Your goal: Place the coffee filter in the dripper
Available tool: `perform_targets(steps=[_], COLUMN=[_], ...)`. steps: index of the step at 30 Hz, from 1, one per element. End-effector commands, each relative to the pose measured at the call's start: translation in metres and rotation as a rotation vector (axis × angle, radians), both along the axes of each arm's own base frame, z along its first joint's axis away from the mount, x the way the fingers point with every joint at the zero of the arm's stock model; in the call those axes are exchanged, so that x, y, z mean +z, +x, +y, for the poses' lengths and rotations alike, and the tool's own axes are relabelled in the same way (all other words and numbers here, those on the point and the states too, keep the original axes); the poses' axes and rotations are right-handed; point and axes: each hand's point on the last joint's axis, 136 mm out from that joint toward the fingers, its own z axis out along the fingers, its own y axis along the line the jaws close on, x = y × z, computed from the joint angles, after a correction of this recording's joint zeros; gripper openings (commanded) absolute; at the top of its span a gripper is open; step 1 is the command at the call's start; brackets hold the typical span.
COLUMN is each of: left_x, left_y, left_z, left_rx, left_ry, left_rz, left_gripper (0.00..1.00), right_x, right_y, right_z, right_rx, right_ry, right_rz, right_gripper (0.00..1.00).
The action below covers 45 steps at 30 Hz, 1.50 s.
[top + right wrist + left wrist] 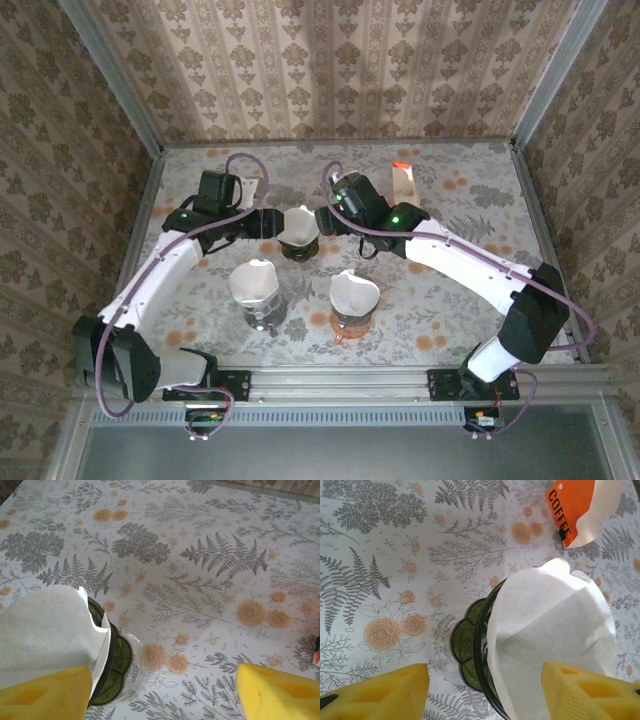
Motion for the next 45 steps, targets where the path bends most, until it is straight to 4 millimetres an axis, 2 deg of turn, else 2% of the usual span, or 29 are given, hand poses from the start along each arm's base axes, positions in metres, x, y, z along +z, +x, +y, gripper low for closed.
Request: perform_targets(steps=[1,3,5,6,7,8,10,12,14,17,21,26,30,34,39,43,45], left_x=[0.029,0.041,0.054,0.058,0.064,0.068,0.075,0.079,0.077,0.062,0.031,-0.004,-0.031,-0.057,-0.08,-0.095,-0.102], left_y=[0.002,0.002,0.002,0.003,0.005,0.007,0.011,0.016,0.02,0.028,0.039,0.054,0.059,0.062,0.077,0.082,0.085], left_z=[0.005,0.009,0.016,0.023,0.032,0.041,0.065,0.089,0.112,0.141,0.155,0.182,0.206,0.221,0.216,0.217,0.213], left_rx=[0.031,0.043,0.069,0.098,0.135,0.174,0.265,0.355,0.439,0.537,0.516,0.564,0.603,0.624,0.611,0.675,0.65], left_ry=[-0.027,-0.031,-0.026,-0.018,-0.017,-0.018,-0.031,-0.033,0.01,0.157,0.318,0.355,0.437,0.528,0.505,0.433,0.446], left_rz=[-0.064,-0.101,-0.155,-0.184,-0.215,-0.244,-0.303,-0.356,-0.401,-0.445,-0.518,-0.432,-0.44,-0.462,-0.498,-0.586,-0.569], left_gripper=[0.63,0.67,0.76,0.83,0.97,1.0,1.0,1.0,1.0,1.0,1.0,1.0,1.0,1.0,1.0,1.0,1.0], right_x=[0.021,0.027,0.033,0.032,0.041,0.043,0.046,0.048,0.047,0.043,0.036,0.028,0.023,0.019,0.016,0.011,0.007], right_y=[0.0,-0.003,-0.007,-0.009,-0.013,-0.016,-0.023,-0.029,-0.034,-0.039,-0.043,-0.047,-0.051,-0.053,-0.053,-0.052,-0.051], right_z=[-0.014,-0.021,-0.033,-0.041,-0.053,-0.063,-0.083,-0.101,-0.116,-0.134,-0.155,-0.173,-0.183,-0.193,-0.202,-0.208,-0.21], right_rx=[-0.048,-0.066,-0.097,-0.121,-0.153,-0.181,-0.229,-0.269,-0.3,-0.355,-0.437,-0.487,-0.488,-0.504,-0.526,-0.543,-0.546], right_ry=[0.025,0.029,0.03,0.022,0.031,0.026,0.021,0.008,-0.01,-0.028,-0.021,-0.006,0.027,0.056,0.058,0.057,0.059], right_rz=[-0.06,-0.079,-0.107,-0.119,-0.15,-0.166,-0.199,-0.218,-0.226,-0.236,-0.259,-0.255,-0.252,-0.249,-0.245,-0.234,-0.226], right_gripper=[0.78,0.78,0.79,0.8,0.81,0.83,0.89,1.0,1.0,1.0,1.0,1.0,1.0,1.0,1.0,1.0,1.0])
